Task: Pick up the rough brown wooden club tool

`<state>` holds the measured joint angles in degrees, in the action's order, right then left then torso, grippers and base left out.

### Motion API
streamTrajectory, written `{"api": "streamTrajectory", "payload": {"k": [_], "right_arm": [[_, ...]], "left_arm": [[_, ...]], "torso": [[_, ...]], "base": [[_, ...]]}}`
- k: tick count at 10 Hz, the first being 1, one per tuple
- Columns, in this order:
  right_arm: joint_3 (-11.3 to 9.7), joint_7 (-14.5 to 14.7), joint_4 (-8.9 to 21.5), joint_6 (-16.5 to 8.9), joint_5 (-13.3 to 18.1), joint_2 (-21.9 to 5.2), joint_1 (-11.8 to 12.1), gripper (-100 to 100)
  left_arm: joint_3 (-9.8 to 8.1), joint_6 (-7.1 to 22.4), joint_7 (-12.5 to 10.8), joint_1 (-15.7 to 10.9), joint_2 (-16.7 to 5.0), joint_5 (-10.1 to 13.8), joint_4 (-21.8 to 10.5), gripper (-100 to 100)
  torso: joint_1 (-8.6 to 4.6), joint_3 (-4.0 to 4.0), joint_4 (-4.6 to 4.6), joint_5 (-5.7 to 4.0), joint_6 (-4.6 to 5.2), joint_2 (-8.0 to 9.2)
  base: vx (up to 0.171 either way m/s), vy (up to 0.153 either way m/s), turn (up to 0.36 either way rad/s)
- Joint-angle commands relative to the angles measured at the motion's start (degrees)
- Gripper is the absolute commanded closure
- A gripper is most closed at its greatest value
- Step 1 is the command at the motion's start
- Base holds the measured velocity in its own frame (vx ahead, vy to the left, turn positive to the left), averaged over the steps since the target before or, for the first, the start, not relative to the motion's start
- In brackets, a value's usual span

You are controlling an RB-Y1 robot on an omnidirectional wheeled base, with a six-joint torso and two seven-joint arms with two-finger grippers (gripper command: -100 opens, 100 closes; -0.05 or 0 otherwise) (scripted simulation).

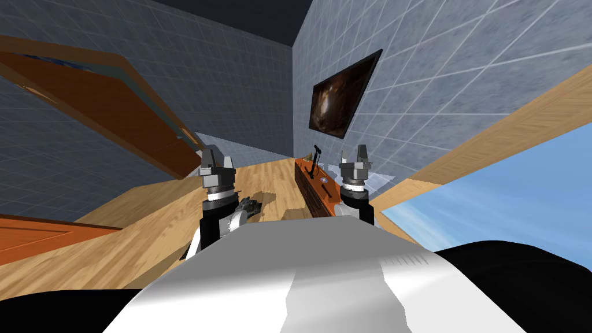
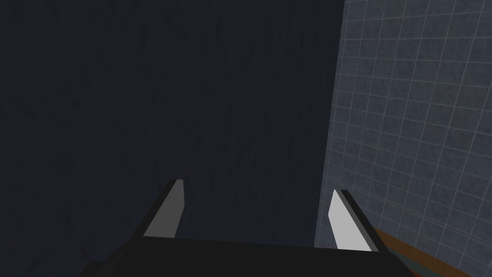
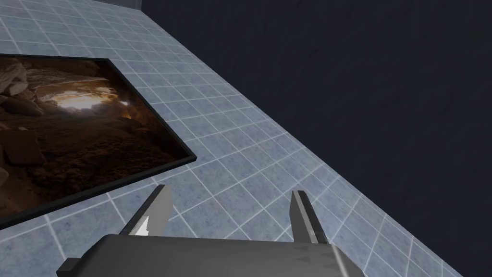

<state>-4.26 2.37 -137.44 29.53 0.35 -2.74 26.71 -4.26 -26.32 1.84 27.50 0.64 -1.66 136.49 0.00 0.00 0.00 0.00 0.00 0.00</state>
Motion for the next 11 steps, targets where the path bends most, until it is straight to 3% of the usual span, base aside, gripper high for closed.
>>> {"api": "streamTrajectory", "payload": {"k": [1, 6, 7, 10, 11], "right_arm": [[0.38, -0.28, 1.62, -1.14, -1.54, -0.63, -0.46, -100], [2.18, -1.62, 9.13, -6.57, -8.58, -3.62, -2.6, -100], [2.18, -1.62, 9.48, -6.57, -8.83, -3.62, -2.6, -100], [3.8, -2.83, 15.81, -11.24, -14.82, -6.3, -4.52, -100], [3.8, -2.83, 16.91, -11.71, -15.5, -6.3, -4.52, -100]], "left_arm": [[0.0, 0.0, 0.0, 0.0, 0.0, 0.0, 0.0, 0], [0.0, 0.0, 0.0, 0.0, 0.0, 0.0, 0.0, 0], [0.0, 0.0, 0.0, 0.0, 0.0, 0.0, 0.0, 0], [0.0, 0.0, 0.0, 0.0, 0.0, 0.0, 0.0, 0], [0.0, 0.0, 0.0, 0.01, 0.0, 0.0, 0.0, 0]], "torso": [[0.0, 0.0, 0.0, 0.0, 0.0, 0.0], [0.0, -0.13, -0.05, 0.0, -0.01, -0.22], [0.0, -0.16, -0.06, 0.0, -0.02, -0.27], [-0.07, -0.15, -0.06, -0.02, -0.01, -0.27], [-0.04, -0.19, -0.08, -0.01, -0.01, -0.32]], "base": [[0.021, 0.008, 0.061], [0.05, 0.004, 0.079], [0.047, -0.003, 0.029], [0.063, -0.007, 0.104], [0.053, -0.003, 0.034]]}}
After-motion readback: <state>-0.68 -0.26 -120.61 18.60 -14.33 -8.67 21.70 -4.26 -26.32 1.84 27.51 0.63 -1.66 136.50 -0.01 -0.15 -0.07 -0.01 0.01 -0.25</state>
